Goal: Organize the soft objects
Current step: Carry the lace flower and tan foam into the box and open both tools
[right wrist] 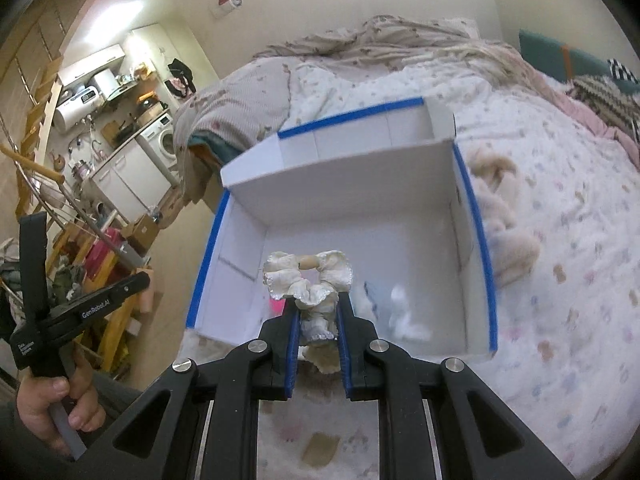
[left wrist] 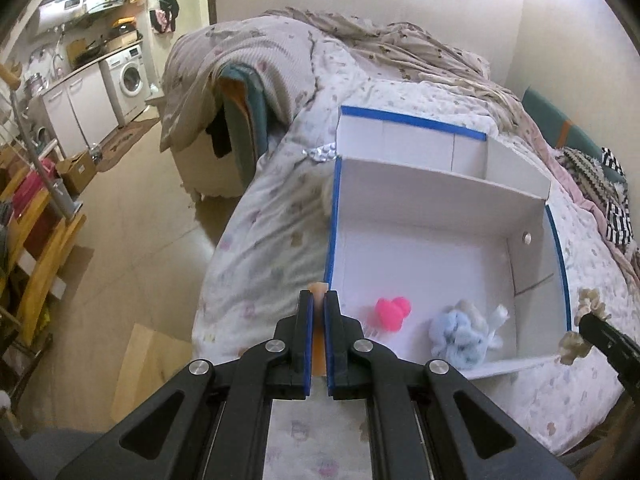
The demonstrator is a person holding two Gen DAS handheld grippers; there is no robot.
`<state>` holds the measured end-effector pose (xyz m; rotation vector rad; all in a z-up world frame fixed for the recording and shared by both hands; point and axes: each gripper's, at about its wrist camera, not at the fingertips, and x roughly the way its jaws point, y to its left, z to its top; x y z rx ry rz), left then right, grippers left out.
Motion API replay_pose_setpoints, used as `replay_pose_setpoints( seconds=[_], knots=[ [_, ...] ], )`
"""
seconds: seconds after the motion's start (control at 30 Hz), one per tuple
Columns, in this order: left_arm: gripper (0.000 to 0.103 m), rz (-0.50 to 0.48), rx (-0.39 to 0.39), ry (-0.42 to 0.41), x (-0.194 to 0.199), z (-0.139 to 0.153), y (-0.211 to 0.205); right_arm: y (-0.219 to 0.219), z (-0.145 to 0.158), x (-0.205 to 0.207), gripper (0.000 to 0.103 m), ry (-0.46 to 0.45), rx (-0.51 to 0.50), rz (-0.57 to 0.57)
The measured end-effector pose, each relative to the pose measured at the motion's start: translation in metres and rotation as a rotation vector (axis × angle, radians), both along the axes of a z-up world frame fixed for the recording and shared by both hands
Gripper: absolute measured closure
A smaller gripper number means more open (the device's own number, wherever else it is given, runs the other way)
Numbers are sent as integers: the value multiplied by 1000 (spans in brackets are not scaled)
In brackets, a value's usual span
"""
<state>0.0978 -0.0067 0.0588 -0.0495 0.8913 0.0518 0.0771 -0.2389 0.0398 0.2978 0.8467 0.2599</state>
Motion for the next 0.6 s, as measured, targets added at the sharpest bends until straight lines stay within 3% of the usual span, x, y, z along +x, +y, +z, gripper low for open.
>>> replay_pose_setpoints(
  seconds=[0.27,0.6],
  knots=[
    [98,-23,31,-20,34,8,-17,-3,12,33,84,-42,-42,2],
    [98,-74,33,23,66,-32,-39,-17,-34,58,84,43,-14,-54]
  ],
)
